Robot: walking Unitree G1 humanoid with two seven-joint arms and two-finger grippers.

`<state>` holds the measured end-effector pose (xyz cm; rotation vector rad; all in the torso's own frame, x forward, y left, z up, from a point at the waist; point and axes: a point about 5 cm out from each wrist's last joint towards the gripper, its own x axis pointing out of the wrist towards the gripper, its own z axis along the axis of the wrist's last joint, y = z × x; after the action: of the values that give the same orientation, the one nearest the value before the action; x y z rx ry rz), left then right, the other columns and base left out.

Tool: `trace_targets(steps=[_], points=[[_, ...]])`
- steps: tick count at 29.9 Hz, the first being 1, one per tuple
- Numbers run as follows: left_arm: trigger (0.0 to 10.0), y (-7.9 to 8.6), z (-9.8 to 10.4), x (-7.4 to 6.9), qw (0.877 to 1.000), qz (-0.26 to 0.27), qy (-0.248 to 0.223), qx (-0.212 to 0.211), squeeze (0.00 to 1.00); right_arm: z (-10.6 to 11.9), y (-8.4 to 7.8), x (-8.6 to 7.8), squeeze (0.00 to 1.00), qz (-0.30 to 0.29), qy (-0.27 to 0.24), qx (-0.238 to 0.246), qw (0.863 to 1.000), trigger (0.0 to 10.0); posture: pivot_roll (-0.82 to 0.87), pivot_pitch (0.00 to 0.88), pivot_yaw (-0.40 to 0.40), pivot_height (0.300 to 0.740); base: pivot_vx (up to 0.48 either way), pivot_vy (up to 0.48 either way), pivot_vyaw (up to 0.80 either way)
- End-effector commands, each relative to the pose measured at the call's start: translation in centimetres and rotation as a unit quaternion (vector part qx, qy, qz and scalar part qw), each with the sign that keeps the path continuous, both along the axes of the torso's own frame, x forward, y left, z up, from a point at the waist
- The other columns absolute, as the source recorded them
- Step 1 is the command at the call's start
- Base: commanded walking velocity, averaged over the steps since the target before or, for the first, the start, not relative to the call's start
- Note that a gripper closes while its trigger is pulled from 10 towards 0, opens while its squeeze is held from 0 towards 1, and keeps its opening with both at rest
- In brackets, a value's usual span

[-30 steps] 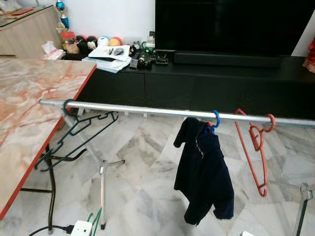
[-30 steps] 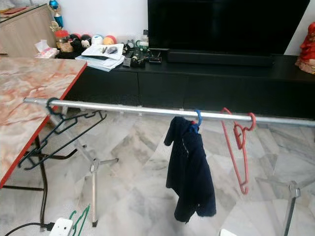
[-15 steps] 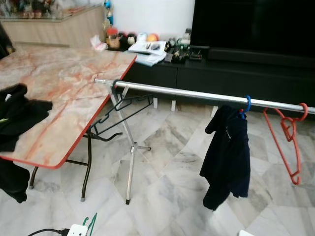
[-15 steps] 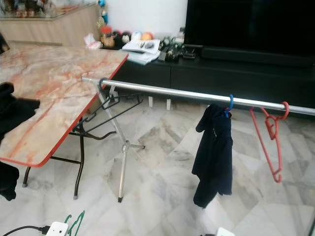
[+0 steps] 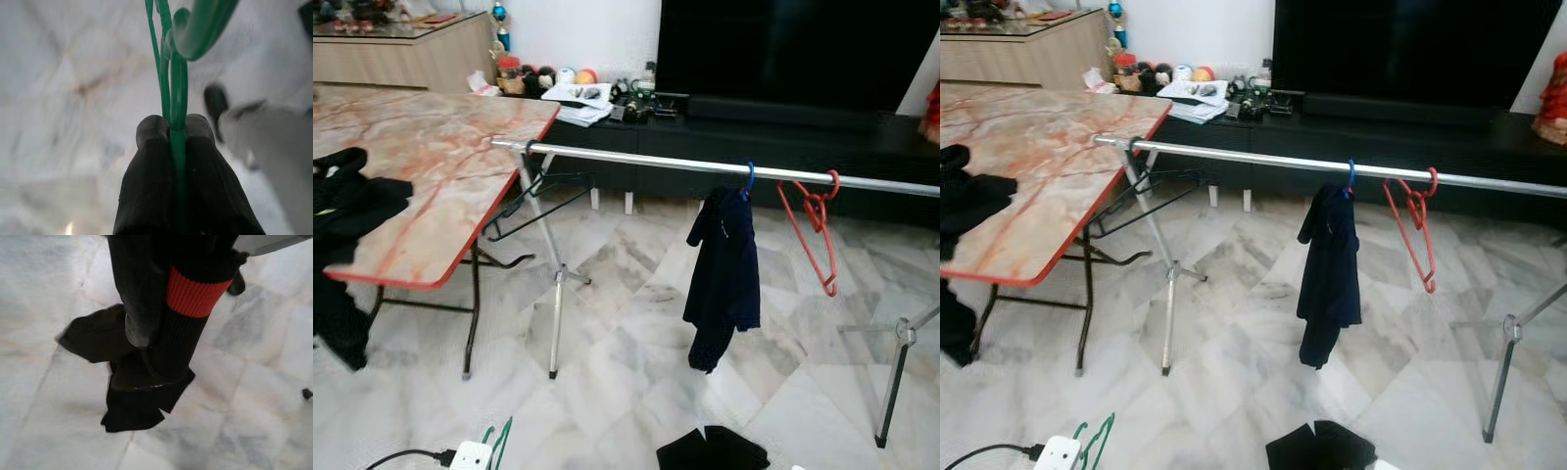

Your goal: Hang hanger

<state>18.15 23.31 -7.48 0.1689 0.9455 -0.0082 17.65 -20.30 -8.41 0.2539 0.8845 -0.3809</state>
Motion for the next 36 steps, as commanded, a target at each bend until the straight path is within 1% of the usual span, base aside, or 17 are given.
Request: trace_targets(steps=[1, 14, 16, 19, 21, 22, 23, 24, 26, 27, 31, 32, 33, 35, 36], points=[[10.0, 0.1, 0.1, 0.1, 1.000, -0.002, -0.002, 0.004, 0.00, -0.3, -0.1, -0.6, 0.00, -0.002, 0.009, 0.000, 1.000, 10.0, 0.01, 0.055, 0.014, 0.740, -0.341, 0.000, 0.00], [10.0, 0.0, 0.2, 0.4, 1.000, 0.003, -0.013, 0.005, 0.00, -0.1, -0.3, -0.3, 0.00, 0.004, 0.004, -0.002, 1.000, 10.0, 0.01, 0.045, 0.006, 0.740, -0.344, 0.000, 0.00], [10.0, 0.1, 0.3, 0.5, 1.000, 0.002, -0.016, 0.008, 0.00, -0.1, -0.3, -0.2, 0.00, 0.004, 0.003, -0.002, 1.000, 10.0, 0.01, 0.043, 0.007, 0.740, 0.000, 0.000, 0.00], [10.0, -0.4, 0.1, 0.3, 1.000, -0.004, -0.020, 0.012, 0.00, 0.1, -0.3, 0.1, 0.00, 0.004, -0.003, -0.002, 1.000, 10.0, 0.01, 0.038, 0.009, 0.740, 0.000, 0.000, 0.00], [10.0, -0.8, 0.4, 0.8, 0.999, -0.009, -0.038, 0.009, 0.00, 0.3, -0.4, 0.5, 0.00, 0.002, -0.013, -0.001, 1.000, 10.0, 0.01, 0.033, 0.010, 0.740, 0.000, 0.000, 0.00], [10.0, -0.8, 0.4, 0.8, 0.999, -0.009, -0.038, 0.009, 0.00, 0.3, -0.4, 0.5, 0.00, 0.002, -0.013, -0.001, 1.000, 10.0, 0.01, 0.033, 0.010, 0.740, 0.000, 0.000, 0.00], [10.0, -0.9, 0.5, 1.1, 0.999, -0.011, -0.044, 0.009, 0.00, 0.4, -0.4, 0.7, 0.00, 0.002, -0.017, -0.001, 1.000, 10.0, 0.01, 0.032, 0.010, 0.740, 0.000, 0.000, 0.00], [10.0, -0.9, 0.8, 1.6, 0.998, -0.012, -0.059, 0.008, 0.00, 0.7, -0.5, 1.1, 0.00, 0.003, -0.026, -0.002, 1.000, 10.0, 0.01, 0.029, 0.011, 0.740, 0.000, 0.000, 0.00], [10.0, -1.0, 1.2, 2.1, 0.997, -0.013, -0.072, 0.005, 0.00, 0.9, -0.5, 1.5, 0.00, 0.002, -0.032, -0.003, 0.999, 10.0, 0.01, 0.027, 0.011, 0.740, 0.000, 0.000, 0.00], [10.0, -1.2, 1.5, 2.7, 0.996, -0.017, -0.085, 0.000, 0.00, 1.1, -0.6, 1.8, 0.00, 0.005, -0.037, -0.005, 0.999, 10.0, 0.01, 0.025, 0.010, 0.740, 0.000, 0.000, 0.00], [10.0, -1.4, 1.8, 3.2, 0.995, -0.034, -0.097, 0.001, 0.00, 1.5, -0.6, 2.6, 0.00, 0.010, -0.051, -0.010, 0.999, 10.0, 0.01, 0.021, 0.009, 0.740, 0.000, 0.000, 0.00], [10.0, -1.5, 2.2, 3.7, 0.994, -0.039, -0.107, -0.001, 0.00, 1.8, -0.7, 3.0, 0.00, 0.012, -0.061, -0.010, 0.998, 10.0, 0.01, 0.022, 0.008, 0.740, 0.000, 0.000, 0.00], [10.0, -1.9, 3.0, 4.9, 0.990, -0.054, -0.131, -0.004, 0.00, 2.4, -0.8, 4.0, 0.00, 0.017, -0.083, -0.014, 0.996, 10.0, 0.01, 0.025, 0.005, 0.740, 0.000, 0.000, 0.00], [10.0, -2.3, 3.9, 6.1, 0.985, -0.072, -0.156, -0.006, 0.00, 3.2, -0.9, 5.1, 0.00, 0.026, -0.104, -0.019, 0.994, 10.0, 0.01, 0.028, 0.003, 0.740, 0.000, 0.000, 0.00], [10.0, -2.7, 4.7, 7.2, 0.980, -0.088, -0.178, -0.008, 0.00, 4.0, -1.0, 6.2, 0.00, 0.036, -0.125, -0.027, 0.991, 10.0, 0.01, 0.030, 0.001, 0.740, 0.000, 0.000, 0.00]])
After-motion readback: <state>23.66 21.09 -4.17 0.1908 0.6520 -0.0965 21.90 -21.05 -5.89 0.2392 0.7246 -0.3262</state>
